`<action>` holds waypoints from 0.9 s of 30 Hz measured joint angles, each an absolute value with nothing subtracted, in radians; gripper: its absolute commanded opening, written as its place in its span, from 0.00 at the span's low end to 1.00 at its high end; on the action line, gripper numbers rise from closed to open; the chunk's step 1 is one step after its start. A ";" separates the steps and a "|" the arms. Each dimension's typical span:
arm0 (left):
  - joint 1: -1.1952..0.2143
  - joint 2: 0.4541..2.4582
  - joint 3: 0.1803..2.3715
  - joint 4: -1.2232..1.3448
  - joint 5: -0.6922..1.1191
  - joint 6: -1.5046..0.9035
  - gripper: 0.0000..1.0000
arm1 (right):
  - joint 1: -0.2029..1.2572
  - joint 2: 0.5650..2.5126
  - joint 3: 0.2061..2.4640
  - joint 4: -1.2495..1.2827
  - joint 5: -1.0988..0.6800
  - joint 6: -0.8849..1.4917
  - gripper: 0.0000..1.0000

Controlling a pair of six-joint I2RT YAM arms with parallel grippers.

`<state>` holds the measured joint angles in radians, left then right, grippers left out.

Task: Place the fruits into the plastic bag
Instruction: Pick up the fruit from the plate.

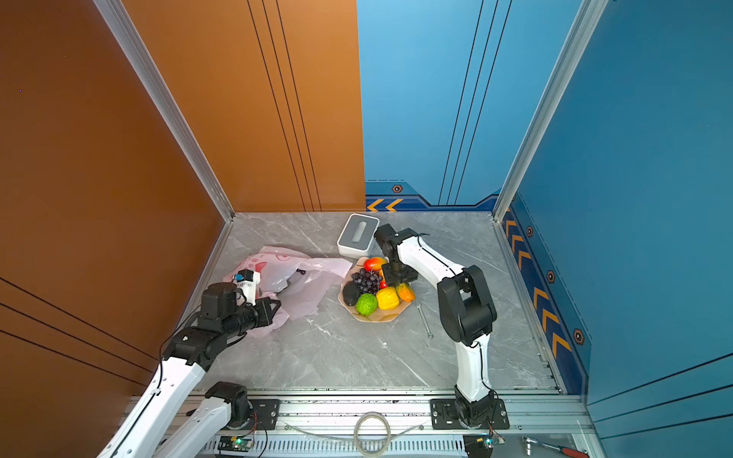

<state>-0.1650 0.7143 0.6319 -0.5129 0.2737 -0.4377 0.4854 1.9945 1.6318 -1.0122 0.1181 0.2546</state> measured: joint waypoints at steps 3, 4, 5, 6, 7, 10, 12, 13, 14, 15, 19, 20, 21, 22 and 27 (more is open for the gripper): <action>-0.166 0.712 0.632 -0.513 0.270 -0.438 0.00 | 0.486 1.996 1.633 -1.014 0.117 0.249 0.37; -0.166 0.709 0.632 -0.513 0.269 -0.438 0.00 | 0.486 1.996 1.633 -1.014 0.117 0.247 0.33; -0.166 0.707 0.632 -0.513 0.269 -0.438 0.00 | 0.486 1.996 1.634 -1.014 0.117 0.247 0.29; -0.167 0.705 0.632 -0.513 0.266 -0.438 0.00 | 0.487 1.996 1.634 -1.014 0.118 0.248 0.28; -0.168 0.704 0.632 -0.513 0.264 -0.438 0.00 | 0.487 1.996 1.635 -1.014 0.117 0.249 0.27; -0.171 0.703 0.632 -0.513 0.262 -0.438 0.00 | 0.490 1.996 1.636 -1.014 0.118 0.244 0.22; -0.171 0.703 0.632 -0.513 0.260 -0.438 0.00 | 0.490 1.996 1.636 -1.014 0.118 0.244 0.22; -0.171 0.703 0.632 -0.513 0.258 -0.438 0.00 | 0.490 1.996 1.636 -1.014 0.118 0.243 0.22; -0.171 0.703 0.632 -0.513 0.258 -0.438 0.00 | 0.490 1.996 1.636 -1.014 0.118 0.244 0.21; -0.171 0.703 0.632 -0.513 0.256 -0.438 0.00 | 0.490 1.996 1.637 -1.014 0.118 0.244 0.19; -0.171 0.703 0.632 -0.513 0.254 -0.438 0.00 | 0.490 1.996 1.640 -1.014 0.118 0.244 0.19; -0.171 0.703 0.632 -0.513 0.253 -0.438 0.00 | 0.490 1.996 1.641 -1.014 0.118 0.244 0.19; -0.171 0.703 0.632 -0.513 0.251 -0.438 0.00 | 0.490 1.996 1.642 -1.014 0.118 0.244 0.19; -0.171 0.703 0.632 -0.513 0.251 -0.438 0.00 | 0.490 1.996 1.642 -1.014 0.118 0.244 0.19; -0.171 0.703 0.632 -0.513 0.250 -0.438 0.00 | 0.490 1.992 1.647 -1.013 0.118 0.244 0.19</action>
